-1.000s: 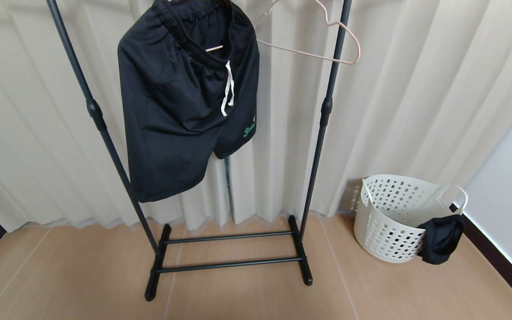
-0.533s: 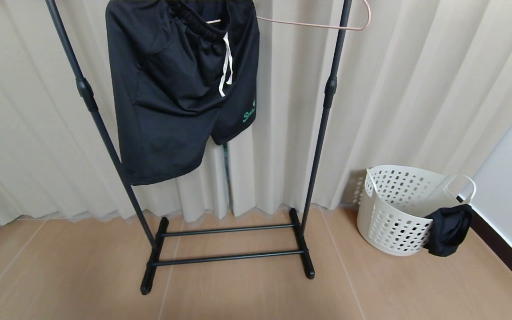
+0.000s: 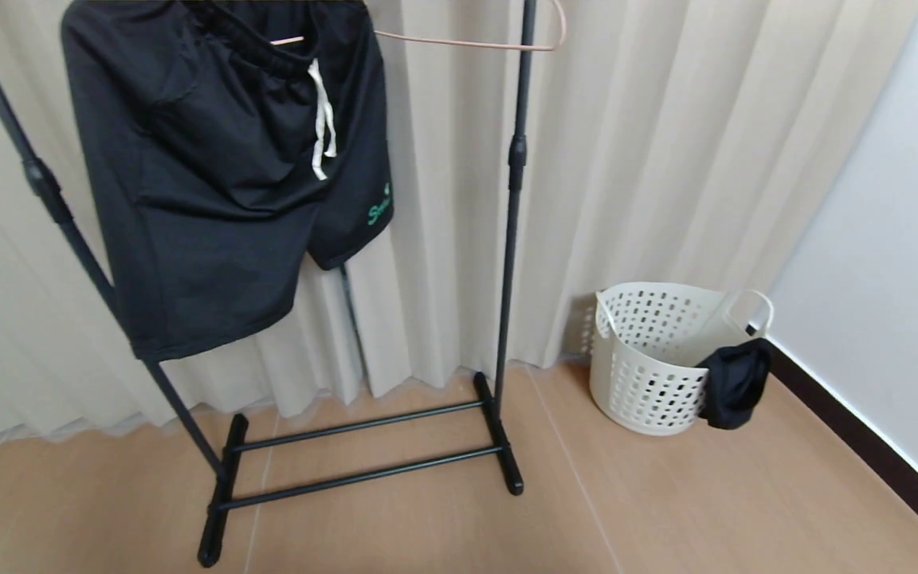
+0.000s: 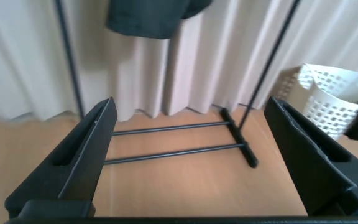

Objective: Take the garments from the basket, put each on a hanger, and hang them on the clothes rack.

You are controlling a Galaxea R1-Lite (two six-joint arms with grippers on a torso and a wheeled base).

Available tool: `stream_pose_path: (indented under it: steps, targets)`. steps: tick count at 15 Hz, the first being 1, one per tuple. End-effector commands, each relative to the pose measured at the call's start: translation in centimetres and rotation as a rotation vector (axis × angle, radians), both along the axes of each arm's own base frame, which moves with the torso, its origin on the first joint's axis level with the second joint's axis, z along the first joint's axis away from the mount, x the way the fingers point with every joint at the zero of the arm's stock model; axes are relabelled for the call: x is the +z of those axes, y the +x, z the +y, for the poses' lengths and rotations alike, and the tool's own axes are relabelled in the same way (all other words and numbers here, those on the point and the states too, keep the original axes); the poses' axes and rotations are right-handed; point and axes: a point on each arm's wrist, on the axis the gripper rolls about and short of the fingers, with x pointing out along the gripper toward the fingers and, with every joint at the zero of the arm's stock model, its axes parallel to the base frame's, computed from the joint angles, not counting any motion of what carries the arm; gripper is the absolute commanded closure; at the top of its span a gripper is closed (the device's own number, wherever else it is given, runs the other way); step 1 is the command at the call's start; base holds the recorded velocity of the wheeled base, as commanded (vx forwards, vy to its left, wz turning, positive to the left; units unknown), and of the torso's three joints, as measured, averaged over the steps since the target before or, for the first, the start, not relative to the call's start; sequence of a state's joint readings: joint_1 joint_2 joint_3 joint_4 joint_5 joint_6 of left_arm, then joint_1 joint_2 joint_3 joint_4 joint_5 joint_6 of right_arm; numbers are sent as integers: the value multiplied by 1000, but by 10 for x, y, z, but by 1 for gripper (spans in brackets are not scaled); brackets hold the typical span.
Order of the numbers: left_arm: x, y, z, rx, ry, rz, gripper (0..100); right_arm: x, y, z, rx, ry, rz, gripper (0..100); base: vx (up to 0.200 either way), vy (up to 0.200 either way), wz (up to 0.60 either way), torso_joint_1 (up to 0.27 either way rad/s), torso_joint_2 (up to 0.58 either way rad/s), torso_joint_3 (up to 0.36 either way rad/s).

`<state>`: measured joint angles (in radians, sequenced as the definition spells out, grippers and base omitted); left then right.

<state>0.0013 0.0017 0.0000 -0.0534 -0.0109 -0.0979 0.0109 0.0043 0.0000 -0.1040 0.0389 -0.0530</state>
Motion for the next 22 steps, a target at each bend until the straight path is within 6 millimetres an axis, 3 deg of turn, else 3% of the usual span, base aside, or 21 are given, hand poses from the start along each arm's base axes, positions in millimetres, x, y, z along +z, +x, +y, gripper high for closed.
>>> stream_pose_path:
  steps: [1, 3, 7, 20, 22]
  targets:
    - [0, 0, 0, 0, 0, 1, 0, 0, 0, 0, 1, -1, 0, 0, 0, 0, -600, -2, 7, 2]
    - [0, 0, 0, 0, 0, 0, 0, 0, 0, 0, 1, -1, 0, 0, 0, 0, -600, 0, 0, 5]
    - [0, 0, 0, 0, 1, 1, 0, 0, 0, 0, -1, -1, 0, 0, 0, 0, 0, 0, 0, 0]
    - [0, 0, 0, 0, 1, 1, 0, 0, 0, 0, -1, -1, 0, 0, 0, -200, 0, 3, 1, 2]
    - [0, 0, 0, 0, 1, 1, 0, 0, 0, 0, -1, -1, 0, 0, 200, 0, 0, 2, 0, 2]
